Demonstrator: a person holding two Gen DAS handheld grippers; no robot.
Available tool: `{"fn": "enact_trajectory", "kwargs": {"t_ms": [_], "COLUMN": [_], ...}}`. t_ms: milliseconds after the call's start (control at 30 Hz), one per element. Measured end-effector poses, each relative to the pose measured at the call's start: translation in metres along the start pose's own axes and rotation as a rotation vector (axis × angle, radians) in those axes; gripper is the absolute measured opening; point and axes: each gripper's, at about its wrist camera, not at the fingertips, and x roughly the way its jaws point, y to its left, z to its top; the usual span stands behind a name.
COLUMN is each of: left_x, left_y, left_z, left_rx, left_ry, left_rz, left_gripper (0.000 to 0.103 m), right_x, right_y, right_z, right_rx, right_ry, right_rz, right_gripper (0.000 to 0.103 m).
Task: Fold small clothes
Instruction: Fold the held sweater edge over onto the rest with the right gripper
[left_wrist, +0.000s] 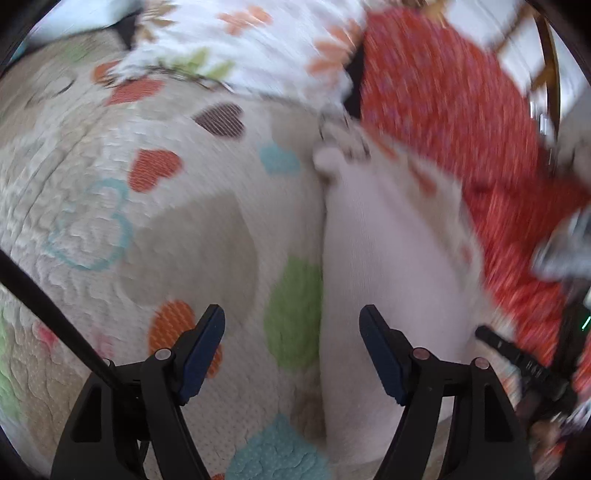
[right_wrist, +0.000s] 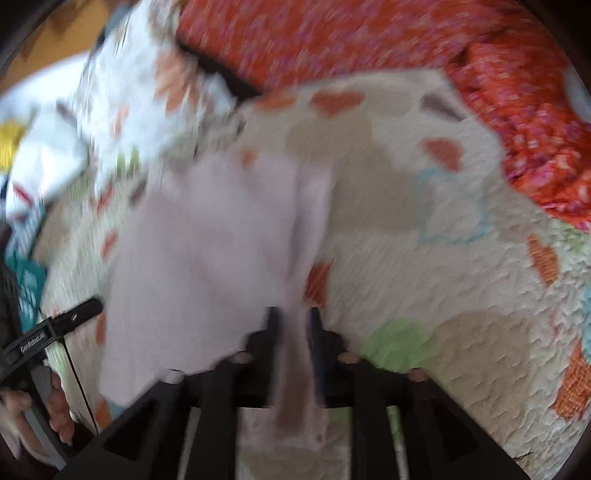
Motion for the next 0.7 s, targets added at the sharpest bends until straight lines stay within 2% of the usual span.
{"fn": "enact_trajectory", "kwargs": {"t_ms": [33,67,133,200,267,333,367,400,433,500,567,600,700], "left_x": [-0.003,-0.004,0.002,0.016,0.028,0.042,0.047,0.051,0.052,0.041,0.024,0.017,0.005], "left_y": [0.006,0.011,0.012,0.004,-0.007,-0.022,-0.027,-0.033,-0.037,-0.045,-0.052,-0.054,-0.051], "left_z": [0.004,0.006,0.007,0.002,-0.005,-0.014,-0.018,-0.022,-0.025,-0.027,-0.029,-0.029,-0.026], "left_rx": [-0.033,-0.061,-0.082,-0.069,-0.036,0.027,0.053,0.071,0.084,0.112,0.148,0.164,0.167], "left_ry": [-0.01,-0.01,0.019,0.088,0.131,0.171,0.187,0.203,0.222,0.195,0.158,0.144,0.097], "left_rz": [-0.031,-0.069,-0.13,-0.185,-0.187,-0.156,-0.146,-0.151,-0.173,-0.166,-0.188,-0.192,-0.146], "left_gripper": [0.081,0.084,0.086,0.088,0.088,0.088,0.084,0.075,0.055,0.054,0.053,0.053,0.057], "right_x": [-0.007,-0.009,0.0,0.018,0.034,0.047,0.054,0.062,0.063,0.06,0.052,0.049,0.046], "right_y": [-0.01,-0.017,-0.029,-0.033,-0.026,-0.015,-0.01,-0.003,-0.001,0.004,0.01,0.014,0.019], "right_z": [0.005,0.008,0.011,0.011,0.011,0.009,0.009,0.007,0.006,0.005,0.005,0.005,0.006], "right_rx": [0.038,0.073,0.146,0.209,0.206,0.171,0.155,0.149,0.162,0.175,0.152,0.131,0.063], "right_ry": [-0.043,-0.062,-0.034,0.022,0.054,0.067,0.083,0.11,0.12,0.124,0.118,0.114,0.103], "right_rz": [0.006,0.03,0.133,0.221,0.2,0.157,0.153,0.187,0.213,0.279,0.343,0.34,0.157], "right_gripper": [0.065,0.071,0.071,0.071,0.071,0.071,0.062,0.055,0.052,0.05,0.05,0.05,0.053]}}
